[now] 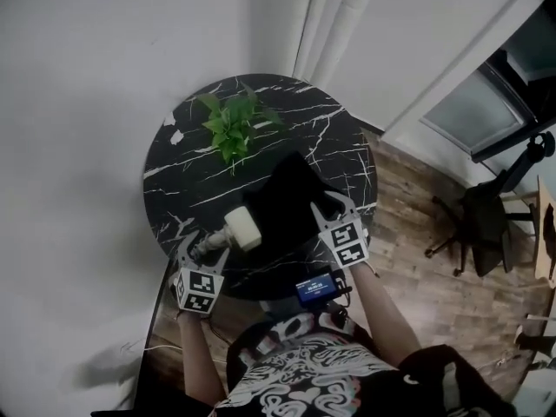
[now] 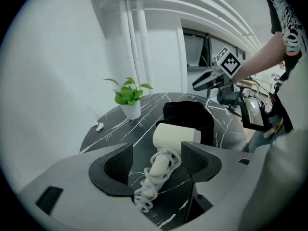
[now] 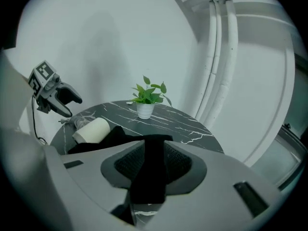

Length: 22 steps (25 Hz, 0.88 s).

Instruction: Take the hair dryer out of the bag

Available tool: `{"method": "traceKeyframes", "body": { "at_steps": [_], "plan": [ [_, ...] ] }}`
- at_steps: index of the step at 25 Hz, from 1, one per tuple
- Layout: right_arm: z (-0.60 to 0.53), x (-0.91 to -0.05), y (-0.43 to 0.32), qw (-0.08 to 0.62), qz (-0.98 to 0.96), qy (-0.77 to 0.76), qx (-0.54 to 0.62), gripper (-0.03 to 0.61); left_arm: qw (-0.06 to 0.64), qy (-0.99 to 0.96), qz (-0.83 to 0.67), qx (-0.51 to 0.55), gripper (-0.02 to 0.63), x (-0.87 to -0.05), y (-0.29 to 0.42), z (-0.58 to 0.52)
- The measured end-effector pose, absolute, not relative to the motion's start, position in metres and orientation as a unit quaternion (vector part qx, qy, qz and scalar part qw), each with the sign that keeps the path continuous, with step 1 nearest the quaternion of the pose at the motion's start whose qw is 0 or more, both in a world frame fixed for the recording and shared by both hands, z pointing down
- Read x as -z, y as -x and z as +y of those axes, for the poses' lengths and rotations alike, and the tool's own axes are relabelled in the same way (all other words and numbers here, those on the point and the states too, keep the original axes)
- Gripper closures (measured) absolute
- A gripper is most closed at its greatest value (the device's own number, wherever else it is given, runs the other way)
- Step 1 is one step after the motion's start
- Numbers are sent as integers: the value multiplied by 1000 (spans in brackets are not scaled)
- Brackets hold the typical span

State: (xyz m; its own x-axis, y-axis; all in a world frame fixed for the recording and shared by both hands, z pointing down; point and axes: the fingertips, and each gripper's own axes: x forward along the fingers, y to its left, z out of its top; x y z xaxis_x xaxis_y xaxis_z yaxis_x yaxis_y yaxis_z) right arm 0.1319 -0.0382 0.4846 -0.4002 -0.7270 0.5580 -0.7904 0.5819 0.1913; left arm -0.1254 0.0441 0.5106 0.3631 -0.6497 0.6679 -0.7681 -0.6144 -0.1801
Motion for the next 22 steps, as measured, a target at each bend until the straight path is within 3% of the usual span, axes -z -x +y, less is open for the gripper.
{"method": "traceKeyframes", "body": {
  "at_steps": [7,8,9,22],
  "plan": [
    [-1,-442,-113,220,-851,-472,-59,502,37,-823,-494,-277,469,-459,111,43],
    [5,-435,-111,212,-852,-474,-60,513,21,-813,-517,-267,554,-448,114,42],
    [11,-429,-109,203,-852,-478,-64,521,9,-804,-537,-256,589,-438,117,43],
    [52,-385,-85,145,-858,-490,-55,555,33,-807,-565,-170,598,-389,106,63]
  ]
}}
